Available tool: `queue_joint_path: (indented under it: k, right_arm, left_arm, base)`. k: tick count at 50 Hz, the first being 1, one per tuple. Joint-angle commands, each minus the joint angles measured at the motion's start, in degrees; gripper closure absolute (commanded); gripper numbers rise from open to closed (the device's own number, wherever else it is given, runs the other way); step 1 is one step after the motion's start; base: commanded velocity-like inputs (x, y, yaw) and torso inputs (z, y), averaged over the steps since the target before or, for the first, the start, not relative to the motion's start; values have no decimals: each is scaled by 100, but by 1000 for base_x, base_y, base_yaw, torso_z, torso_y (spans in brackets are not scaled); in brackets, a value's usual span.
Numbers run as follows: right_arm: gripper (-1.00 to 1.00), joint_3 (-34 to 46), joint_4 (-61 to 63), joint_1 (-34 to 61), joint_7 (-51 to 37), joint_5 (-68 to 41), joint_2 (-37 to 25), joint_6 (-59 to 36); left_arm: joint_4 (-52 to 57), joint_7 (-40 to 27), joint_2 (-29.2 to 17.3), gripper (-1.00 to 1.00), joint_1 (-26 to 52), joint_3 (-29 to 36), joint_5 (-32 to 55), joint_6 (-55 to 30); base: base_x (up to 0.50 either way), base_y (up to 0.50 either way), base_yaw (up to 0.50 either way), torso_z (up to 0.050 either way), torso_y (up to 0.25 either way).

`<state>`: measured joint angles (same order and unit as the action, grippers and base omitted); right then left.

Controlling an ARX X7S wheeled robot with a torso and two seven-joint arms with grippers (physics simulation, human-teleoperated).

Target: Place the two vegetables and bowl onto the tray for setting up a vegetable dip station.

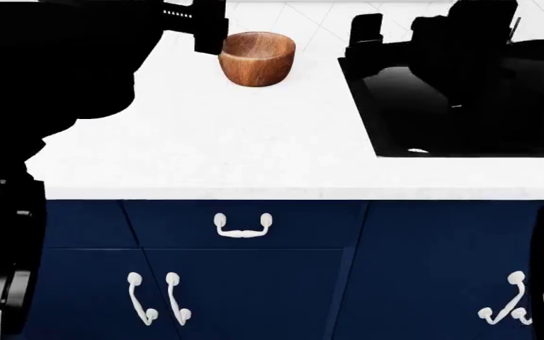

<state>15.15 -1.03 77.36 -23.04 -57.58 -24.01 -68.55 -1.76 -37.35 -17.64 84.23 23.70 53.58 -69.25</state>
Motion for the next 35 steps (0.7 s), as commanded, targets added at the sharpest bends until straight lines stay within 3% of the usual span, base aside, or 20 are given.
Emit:
queue_joint_path:
  k: [1,11,14,35]
  right_arm:
    - [-100,571,-1170,635,778,483,53,453]
    - [-100,559,-1357,492,863,477,8,525]
    - [-100,528,-1185,428,870,367,-18,459]
    - [-100,514,-1102,430,846,160,-10,258]
  left_arm:
    - [-1383,586,109,-100,643,704,-627,668]
    - [-1745,819,152,-100,678,913,-812,901]
    - [-1405,693,53,-100,391,886,-713,822]
    - [-1799,92,206,-100,869,-1,74,-158]
  base:
    - [0,0,0,0,0]
    - [0,0,0,0,0]
    - [23,0,0,0,0]
    - [500,0,0,0,0]
